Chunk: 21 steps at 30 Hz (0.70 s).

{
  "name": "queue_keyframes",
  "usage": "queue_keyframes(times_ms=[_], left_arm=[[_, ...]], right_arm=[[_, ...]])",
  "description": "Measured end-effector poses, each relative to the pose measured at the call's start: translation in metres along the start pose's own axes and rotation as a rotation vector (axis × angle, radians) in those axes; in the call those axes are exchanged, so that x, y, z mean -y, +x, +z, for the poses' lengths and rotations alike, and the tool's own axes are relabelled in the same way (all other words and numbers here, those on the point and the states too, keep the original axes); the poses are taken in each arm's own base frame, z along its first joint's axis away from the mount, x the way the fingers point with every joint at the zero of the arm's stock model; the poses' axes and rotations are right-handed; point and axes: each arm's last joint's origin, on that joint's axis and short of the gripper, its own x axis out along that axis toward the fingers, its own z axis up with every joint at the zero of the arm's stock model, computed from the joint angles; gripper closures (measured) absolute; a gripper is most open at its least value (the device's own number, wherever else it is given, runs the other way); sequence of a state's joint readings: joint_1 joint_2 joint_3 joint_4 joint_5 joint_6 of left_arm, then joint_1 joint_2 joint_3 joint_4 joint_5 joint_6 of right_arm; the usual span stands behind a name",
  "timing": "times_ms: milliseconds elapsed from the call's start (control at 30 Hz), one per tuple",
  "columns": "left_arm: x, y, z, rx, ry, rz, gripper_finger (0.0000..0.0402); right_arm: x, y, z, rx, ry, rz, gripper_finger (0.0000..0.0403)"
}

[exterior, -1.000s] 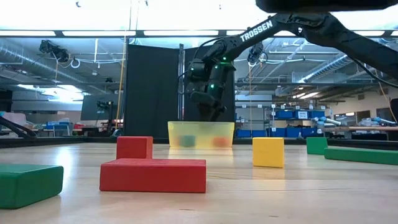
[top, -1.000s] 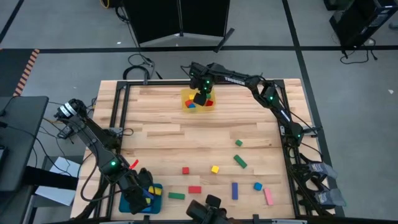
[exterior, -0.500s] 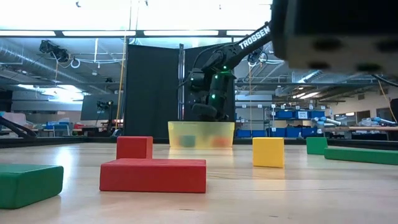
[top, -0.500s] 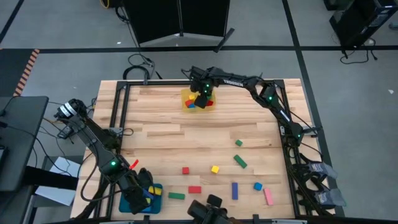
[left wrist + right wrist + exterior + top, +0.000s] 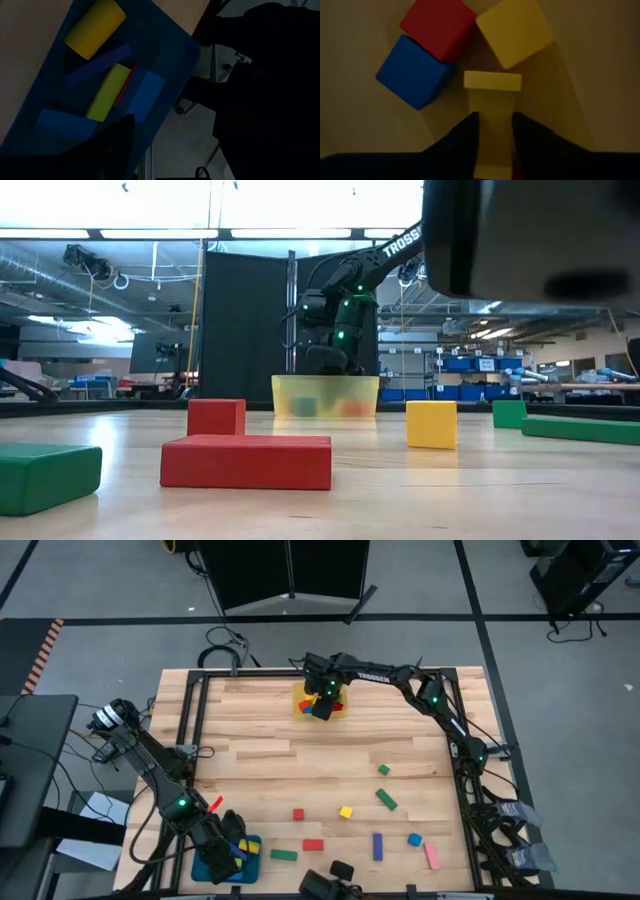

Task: Sort blocks by size
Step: Put the yellow arch into the blue bin

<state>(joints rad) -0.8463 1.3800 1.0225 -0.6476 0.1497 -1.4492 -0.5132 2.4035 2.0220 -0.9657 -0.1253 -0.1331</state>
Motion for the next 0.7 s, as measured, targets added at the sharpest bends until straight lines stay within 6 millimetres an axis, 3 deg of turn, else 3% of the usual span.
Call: queue_keyframes(times_ms=[300, 533, 700], left_arm=[[0.0, 0.0, 0.0, 0.001, 0.0, 0.002, 0.012], [0.0, 0.0, 0.0, 0.002, 0.0, 0.003, 0.012], [0.0, 0.0, 0.0, 0.003, 0.0, 0.003, 0.012]], right_arm=[[0.006, -0.002, -0.002, -0.01, 0.017, 0.002, 0.0391], [0.007, -0.01, 0.0, -0.012, -0.02, 0.024, 0.0396], [0.006, -0.032, 0.013, 0.054, -0.049, 0.035, 0.0397]])
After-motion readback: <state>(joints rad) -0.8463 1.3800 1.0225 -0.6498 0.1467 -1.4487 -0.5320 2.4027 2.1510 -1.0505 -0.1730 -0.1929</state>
